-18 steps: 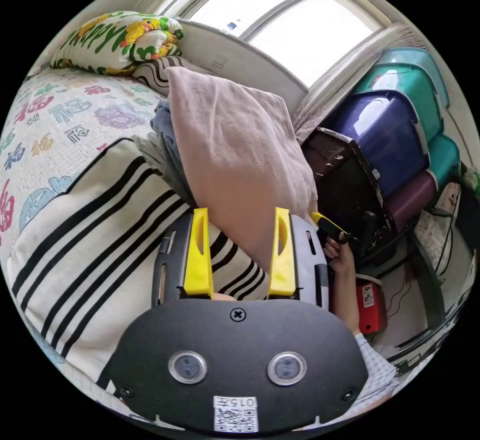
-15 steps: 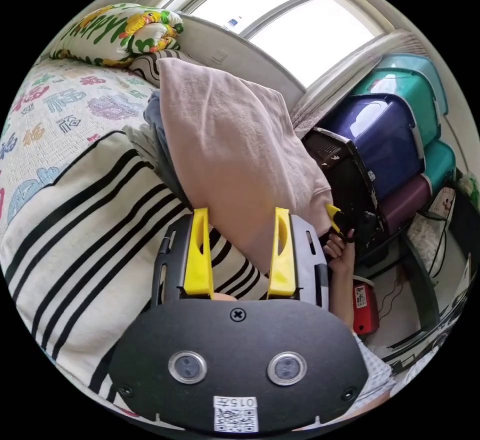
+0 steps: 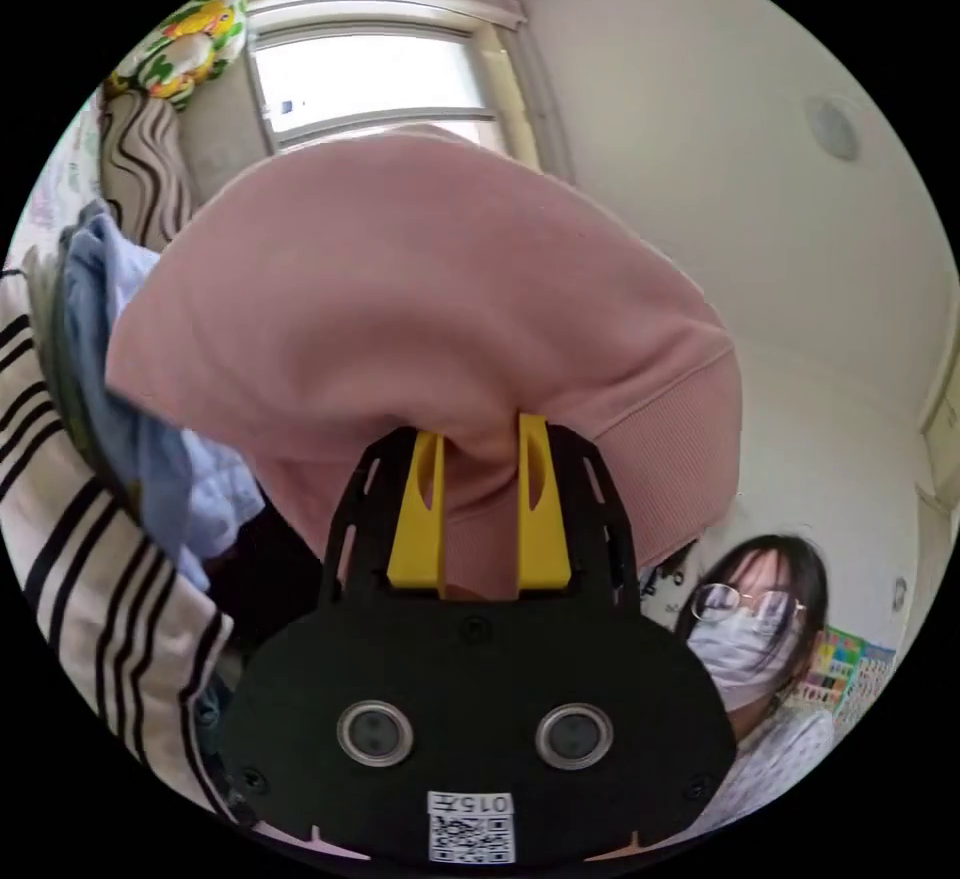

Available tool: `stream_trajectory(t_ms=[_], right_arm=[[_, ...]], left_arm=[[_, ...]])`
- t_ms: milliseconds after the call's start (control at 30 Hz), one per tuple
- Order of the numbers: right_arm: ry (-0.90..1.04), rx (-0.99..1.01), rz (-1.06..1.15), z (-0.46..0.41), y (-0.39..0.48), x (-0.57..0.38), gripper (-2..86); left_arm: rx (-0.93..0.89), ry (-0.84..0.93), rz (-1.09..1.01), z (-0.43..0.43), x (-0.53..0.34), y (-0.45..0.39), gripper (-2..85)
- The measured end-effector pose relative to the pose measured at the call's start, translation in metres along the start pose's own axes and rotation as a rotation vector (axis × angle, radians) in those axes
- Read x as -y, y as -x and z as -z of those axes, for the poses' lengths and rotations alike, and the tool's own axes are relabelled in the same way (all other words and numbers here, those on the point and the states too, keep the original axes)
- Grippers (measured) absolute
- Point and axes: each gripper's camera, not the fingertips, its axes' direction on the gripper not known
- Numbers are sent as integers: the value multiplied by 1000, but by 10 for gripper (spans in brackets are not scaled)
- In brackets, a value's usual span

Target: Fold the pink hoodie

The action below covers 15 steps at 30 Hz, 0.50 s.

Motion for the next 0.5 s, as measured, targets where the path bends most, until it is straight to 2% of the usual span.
stream_trajectory(t_ms=[67,167,300,500], right_arm=[[94,32,65,-35,37,34,44],[210,31,163,-88,86,61,45],[231,152,180,-148,124,72,45],[1,459,-4,-235,135,61,44]], left_arm=[[-65,-35,-65,16,-4,-51,103],[-58,-82,-140,54,-15,-111,98],[17,-163,-228,121,-40,-179,92],[424,-229,-346,215,-82,-315,84]])
